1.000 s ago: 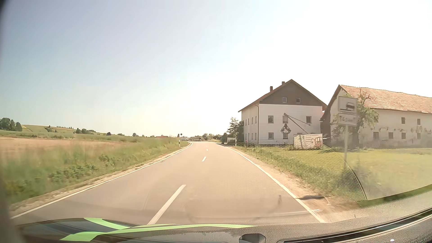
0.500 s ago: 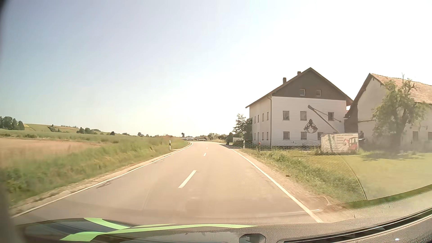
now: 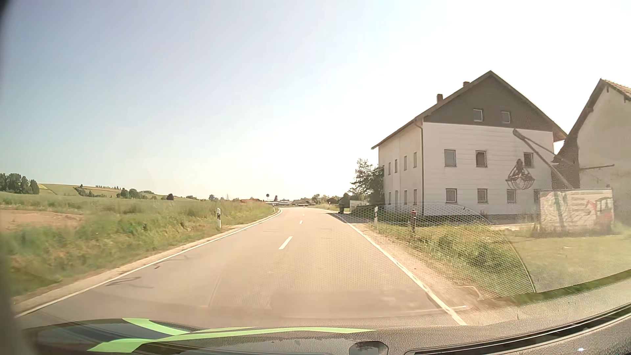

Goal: Follow the waypoints while adhering to traffic rules and regulations

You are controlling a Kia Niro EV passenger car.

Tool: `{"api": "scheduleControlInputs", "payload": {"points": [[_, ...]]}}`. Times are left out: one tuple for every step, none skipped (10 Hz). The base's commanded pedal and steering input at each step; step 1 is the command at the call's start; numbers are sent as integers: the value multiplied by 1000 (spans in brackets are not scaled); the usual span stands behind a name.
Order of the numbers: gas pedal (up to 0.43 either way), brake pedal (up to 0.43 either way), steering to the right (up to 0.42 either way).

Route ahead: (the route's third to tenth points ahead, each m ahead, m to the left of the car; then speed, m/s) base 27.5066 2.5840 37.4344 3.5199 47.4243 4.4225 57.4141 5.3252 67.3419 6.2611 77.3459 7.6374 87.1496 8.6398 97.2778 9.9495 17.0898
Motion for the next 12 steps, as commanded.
{"api": "scheduleControlInputs", "payload": {"points": [[268,0,-16],[268,0,-17],[268,0,-17],[268,0,-17],[260,0,-17],[240,0,-17],[240,0,-17],[240,0,-17],[240,0,-18],[240,0,-19],[240,0,-19],[240,0,-19]]}}
